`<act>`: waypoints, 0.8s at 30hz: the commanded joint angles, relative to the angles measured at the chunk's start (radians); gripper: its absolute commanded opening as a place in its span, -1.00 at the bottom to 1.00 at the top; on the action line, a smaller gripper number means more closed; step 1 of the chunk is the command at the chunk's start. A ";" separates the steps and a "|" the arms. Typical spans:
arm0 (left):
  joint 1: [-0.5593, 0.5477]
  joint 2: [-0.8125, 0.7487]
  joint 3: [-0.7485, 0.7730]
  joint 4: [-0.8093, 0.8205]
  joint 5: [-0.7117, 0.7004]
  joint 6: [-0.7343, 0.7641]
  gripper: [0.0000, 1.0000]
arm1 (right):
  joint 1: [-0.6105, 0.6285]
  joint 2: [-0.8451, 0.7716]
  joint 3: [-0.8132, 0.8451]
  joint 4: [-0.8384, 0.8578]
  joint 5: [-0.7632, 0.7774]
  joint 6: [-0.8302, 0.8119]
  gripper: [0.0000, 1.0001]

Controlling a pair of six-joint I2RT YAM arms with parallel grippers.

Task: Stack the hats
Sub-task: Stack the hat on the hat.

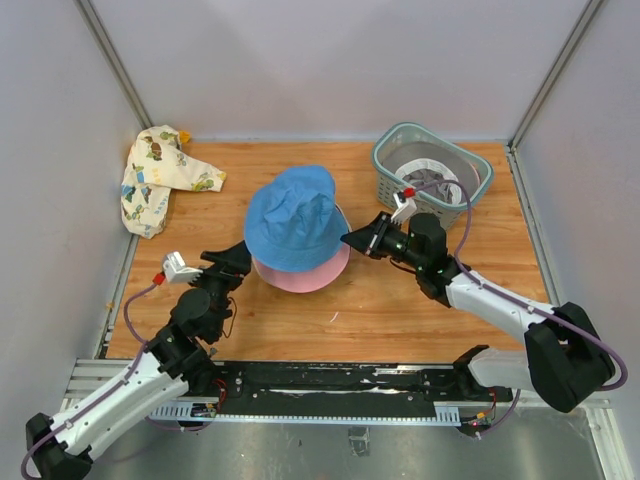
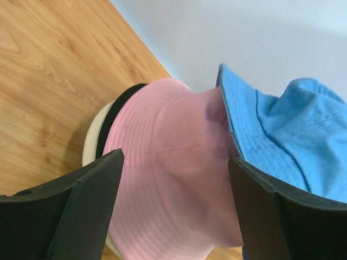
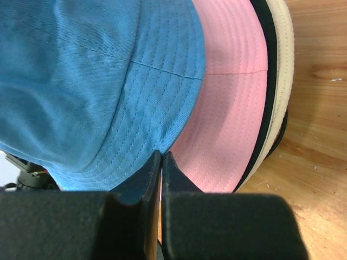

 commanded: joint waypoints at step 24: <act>0.358 0.341 0.390 -0.154 0.594 -0.032 0.83 | -0.014 0.002 0.120 -0.103 -0.036 -0.138 -0.99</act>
